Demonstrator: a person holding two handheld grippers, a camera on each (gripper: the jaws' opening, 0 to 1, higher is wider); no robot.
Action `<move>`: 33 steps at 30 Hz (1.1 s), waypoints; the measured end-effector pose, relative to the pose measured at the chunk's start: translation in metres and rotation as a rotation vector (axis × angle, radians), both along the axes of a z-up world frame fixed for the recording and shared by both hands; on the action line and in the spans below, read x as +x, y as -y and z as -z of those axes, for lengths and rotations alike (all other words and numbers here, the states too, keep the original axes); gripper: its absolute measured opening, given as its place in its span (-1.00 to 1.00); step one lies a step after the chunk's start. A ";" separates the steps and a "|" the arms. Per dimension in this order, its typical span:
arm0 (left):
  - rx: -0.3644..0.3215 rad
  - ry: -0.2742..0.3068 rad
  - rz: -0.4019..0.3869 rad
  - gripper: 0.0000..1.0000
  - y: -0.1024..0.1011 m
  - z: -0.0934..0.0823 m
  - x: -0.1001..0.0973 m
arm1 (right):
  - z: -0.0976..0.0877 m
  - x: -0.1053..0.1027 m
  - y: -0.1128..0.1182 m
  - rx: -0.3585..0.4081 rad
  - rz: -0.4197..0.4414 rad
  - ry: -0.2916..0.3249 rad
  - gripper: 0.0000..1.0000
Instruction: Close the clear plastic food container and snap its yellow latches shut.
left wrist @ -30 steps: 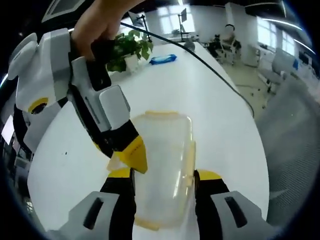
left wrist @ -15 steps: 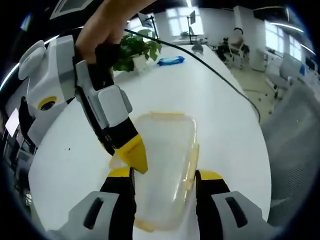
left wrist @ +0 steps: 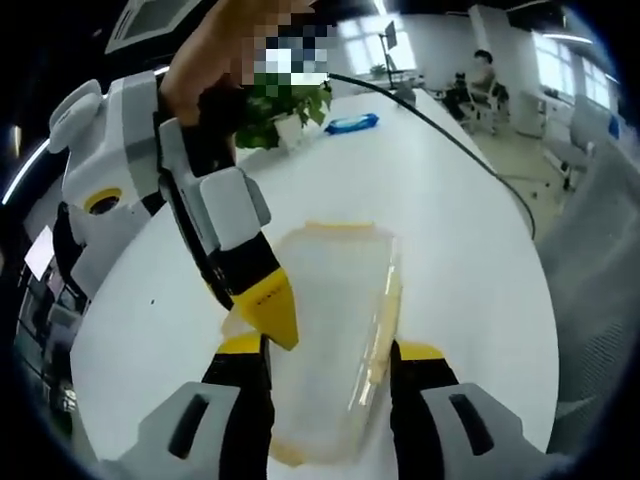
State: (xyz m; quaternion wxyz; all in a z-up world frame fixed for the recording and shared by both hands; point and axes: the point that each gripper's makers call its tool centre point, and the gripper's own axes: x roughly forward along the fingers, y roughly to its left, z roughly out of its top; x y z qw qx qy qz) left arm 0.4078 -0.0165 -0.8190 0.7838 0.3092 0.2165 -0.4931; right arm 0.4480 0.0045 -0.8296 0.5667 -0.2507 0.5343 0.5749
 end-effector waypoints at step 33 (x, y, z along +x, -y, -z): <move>0.058 -0.023 0.048 -0.11 0.002 0.000 -0.005 | -0.015 0.002 -0.001 0.098 0.190 0.341 -0.18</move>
